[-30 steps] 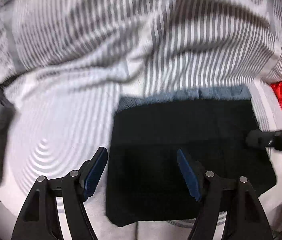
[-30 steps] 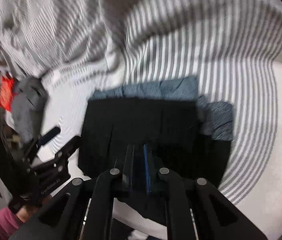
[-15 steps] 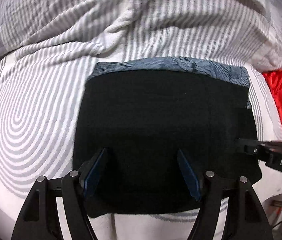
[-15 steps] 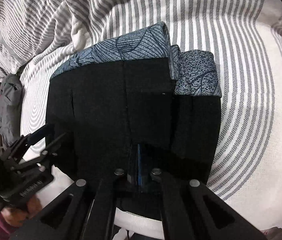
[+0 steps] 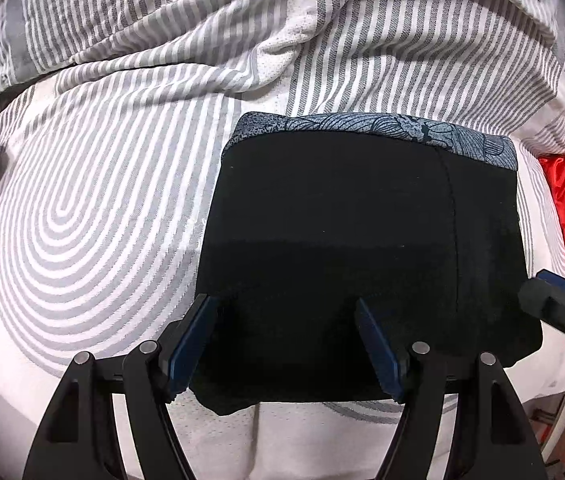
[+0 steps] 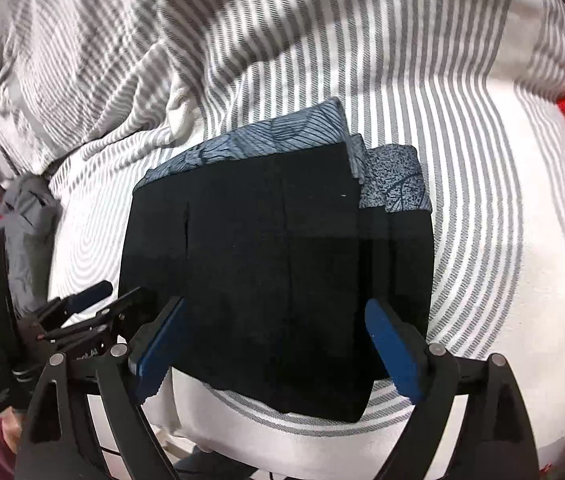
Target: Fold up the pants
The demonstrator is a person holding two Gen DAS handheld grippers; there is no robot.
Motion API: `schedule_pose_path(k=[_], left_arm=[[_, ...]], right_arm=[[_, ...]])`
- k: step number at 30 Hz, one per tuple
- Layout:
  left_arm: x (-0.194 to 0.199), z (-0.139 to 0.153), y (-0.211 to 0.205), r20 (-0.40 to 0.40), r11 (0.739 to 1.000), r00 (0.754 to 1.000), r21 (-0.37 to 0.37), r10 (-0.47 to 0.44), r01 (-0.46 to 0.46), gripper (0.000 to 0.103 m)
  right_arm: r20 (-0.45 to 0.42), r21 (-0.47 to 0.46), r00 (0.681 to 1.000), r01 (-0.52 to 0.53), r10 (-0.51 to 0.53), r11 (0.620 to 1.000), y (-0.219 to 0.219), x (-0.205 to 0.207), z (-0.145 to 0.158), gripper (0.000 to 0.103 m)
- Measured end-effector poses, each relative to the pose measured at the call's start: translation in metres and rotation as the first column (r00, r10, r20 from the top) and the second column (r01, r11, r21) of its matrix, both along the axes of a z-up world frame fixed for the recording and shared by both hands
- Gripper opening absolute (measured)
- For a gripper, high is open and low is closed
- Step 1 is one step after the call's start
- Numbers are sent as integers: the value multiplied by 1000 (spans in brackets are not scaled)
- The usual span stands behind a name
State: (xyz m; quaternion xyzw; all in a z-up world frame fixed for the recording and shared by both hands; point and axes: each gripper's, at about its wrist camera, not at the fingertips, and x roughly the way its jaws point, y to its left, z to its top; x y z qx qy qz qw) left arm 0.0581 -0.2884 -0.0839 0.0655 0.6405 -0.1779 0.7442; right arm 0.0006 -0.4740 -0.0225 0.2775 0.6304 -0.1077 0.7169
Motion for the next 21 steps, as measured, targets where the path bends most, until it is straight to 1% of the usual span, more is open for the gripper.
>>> schedule_pose_path(k=[4, 6, 7, 8, 10, 11, 12, 13, 15, 17, 21], left_arm=[[0, 4, 3, 4, 1000, 1000, -10, -8, 8, 73], [0, 5, 5, 3, 1000, 1000, -18, -15, 15, 73], [-1, 6, 6, 4, 1000, 1000, -18, -21, 21, 73], [-1, 6, 7, 6, 999, 1000, -16, -27, 27, 73], [-2, 7, 10, 5, 999, 999, -11, -43, 43, 73], [-3, 7, 12, 4, 999, 999, -10, -46, 46, 73], [-3, 8, 15, 3, 999, 999, -8, -48, 48, 73], [-4, 9, 20, 7, 999, 999, -8, -47, 47, 73], [-2, 11, 28, 16, 999, 999, -13, -44, 44, 73], [1, 10, 37, 9, 999, 999, -15, -43, 43, 73], [9, 9, 50, 16, 999, 1000, -29, -27, 28, 73]], right_arm=[[-19, -33, 1000, -13, 13, 999, 8, -4, 1, 91], [-37, -43, 999, -16, 14, 999, 13, -4, -3, 91], [-54, -49, 998, -13, 10, 999, 16, -4, -8, 91], [-95, -49, 996, -9, 4, 999, 18, -5, -18, 91], [-129, -53, 992, -13, 6, 998, 22, -8, -32, 91], [-125, -75, 992, -30, 20, 997, 25, -9, -36, 94], [-109, -90, 993, -54, 44, 994, 31, -8, -37, 99], [-108, -96, 992, -71, 61, 993, 35, -7, -37, 101], [-129, -115, 987, -107, 91, 988, 42, -4, -38, 102], [-124, -104, 989, -95, 82, 990, 41, -5, -36, 102], [-94, -52, 995, -18, 13, 998, 28, -15, -28, 102]])
